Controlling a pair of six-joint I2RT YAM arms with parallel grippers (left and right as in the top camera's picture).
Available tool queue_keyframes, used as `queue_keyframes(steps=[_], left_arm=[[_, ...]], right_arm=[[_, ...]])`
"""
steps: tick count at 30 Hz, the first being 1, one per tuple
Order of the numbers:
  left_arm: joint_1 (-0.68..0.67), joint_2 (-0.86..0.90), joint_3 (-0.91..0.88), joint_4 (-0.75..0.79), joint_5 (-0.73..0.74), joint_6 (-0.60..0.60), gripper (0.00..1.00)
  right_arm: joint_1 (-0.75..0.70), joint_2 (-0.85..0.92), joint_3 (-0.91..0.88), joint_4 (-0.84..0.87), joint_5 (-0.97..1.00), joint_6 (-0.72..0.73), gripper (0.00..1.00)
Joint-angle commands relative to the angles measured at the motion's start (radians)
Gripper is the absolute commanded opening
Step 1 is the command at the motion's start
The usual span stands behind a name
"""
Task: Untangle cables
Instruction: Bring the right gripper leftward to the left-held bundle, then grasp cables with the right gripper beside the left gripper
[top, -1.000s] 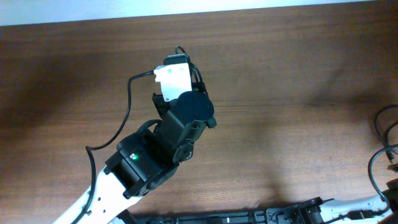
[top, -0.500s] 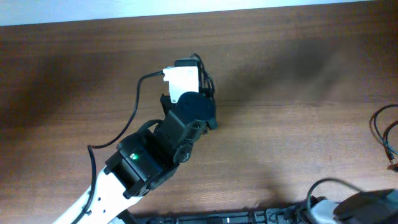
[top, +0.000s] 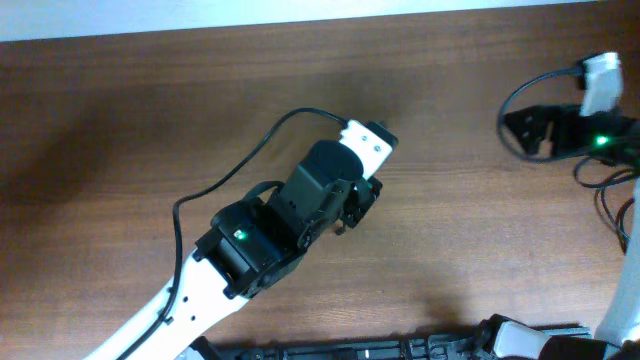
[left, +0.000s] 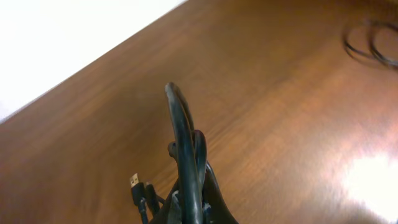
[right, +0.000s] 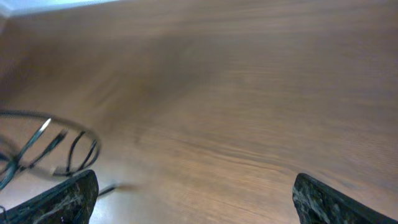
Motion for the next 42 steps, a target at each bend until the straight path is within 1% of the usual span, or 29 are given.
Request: queue_keyframes(steps=[1, 3, 5, 6, 8, 9, 11, 15, 18, 20, 23, 26, 31, 35, 36, 37, 38, 39, 40, 42], left_arm=[[0.037, -0.008, 0.017, 0.003, 0.181, 0.212, 0.0], [0.075, -0.009, 0.017, -0.003, 0.24, 0.234, 0.0], [0.14, -0.009, 0.017, -0.014, 0.367, 0.286, 0.0], [0.184, -0.009, 0.017, -0.019, 0.467, 0.319, 0.0], [0.238, -0.009, 0.017, -0.022, 0.589, 0.351, 0.0], [0.272, -0.009, 0.017, -0.023, 0.646, 0.362, 0.0], [0.32, -0.009, 0.017, -0.026, 0.725, 0.381, 0.0], [0.347, -0.009, 0.017, -0.045, 0.805, 0.401, 0.0], [0.347, -0.009, 0.017, -0.059, 0.841, 0.408, 0.0], [0.347, -0.009, 0.017, -0.062, 0.898, 0.436, 0.0], [0.347, -0.009, 0.017, -0.063, 0.996, 0.483, 0.0], [0.347, -0.009, 0.017, -0.063, 1.04, 0.492, 0.0], [0.319, -0.009, 0.017, -0.074, 1.046, 0.494, 0.0], [0.296, -0.009, 0.017, -0.074, 1.047, 0.511, 0.0], [0.291, -0.009, 0.017, -0.074, 1.047, 0.511, 0.0], [0.287, -0.009, 0.017, -0.074, 1.046, 0.511, 0.0], [0.285, -0.009, 0.017, -0.074, 1.046, 0.511, 0.0], [0.285, -0.009, 0.017, -0.074, 1.037, 0.511, 0.0], [0.286, -0.009, 0.017, -0.071, 1.022, 0.51, 0.0], [0.286, -0.009, 0.017, -0.069, 0.959, 0.51, 0.0]], right_arm=[[0.09, -0.019, 0.001, -0.04, -0.043, -0.185, 0.99], [0.123, -0.019, 0.001, -0.06, -0.043, -0.227, 0.99], [0.158, -0.019, 0.001, -0.082, -0.043, -0.29, 0.99], [0.171, -0.019, 0.001, -0.09, -0.043, -0.309, 0.99], [0.181, -0.019, 0.001, -0.103, -0.051, -0.338, 0.99], [0.191, -0.02, 0.001, -0.133, -0.094, -0.412, 0.99], [0.199, -0.02, 0.001, -0.171, -0.16, -0.499, 0.99], [0.217, -0.021, 0.001, -0.251, -0.282, -0.67, 0.99], [0.24, -0.021, 0.001, -0.276, -0.339, -0.721, 0.99], [0.268, -0.021, 0.001, -0.281, -0.373, -0.747, 0.99], [0.329, -0.021, 0.001, -0.282, -0.408, -0.754, 0.99], [0.421, -0.021, 0.001, -0.282, -0.41, -0.754, 0.99], [0.532, -0.021, 0.001, -0.268, -0.383, -0.754, 0.99], [0.566, -0.021, 0.001, -0.268, -0.378, -0.753, 0.99], [0.572, -0.021, 0.0, -0.269, -0.378, -0.753, 0.97], [0.572, -0.021, 0.0, -0.269, -0.378, -0.753, 0.89], [0.572, -0.021, 0.0, -0.272, -0.378, -0.753, 0.69], [0.572, -0.021, 0.001, -0.273, -0.373, -0.748, 0.23], [0.572, -0.021, 0.0, -0.274, -0.369, -0.745, 0.05], [0.572, -0.021, 0.0, -0.284, -0.368, -0.744, 0.04]])
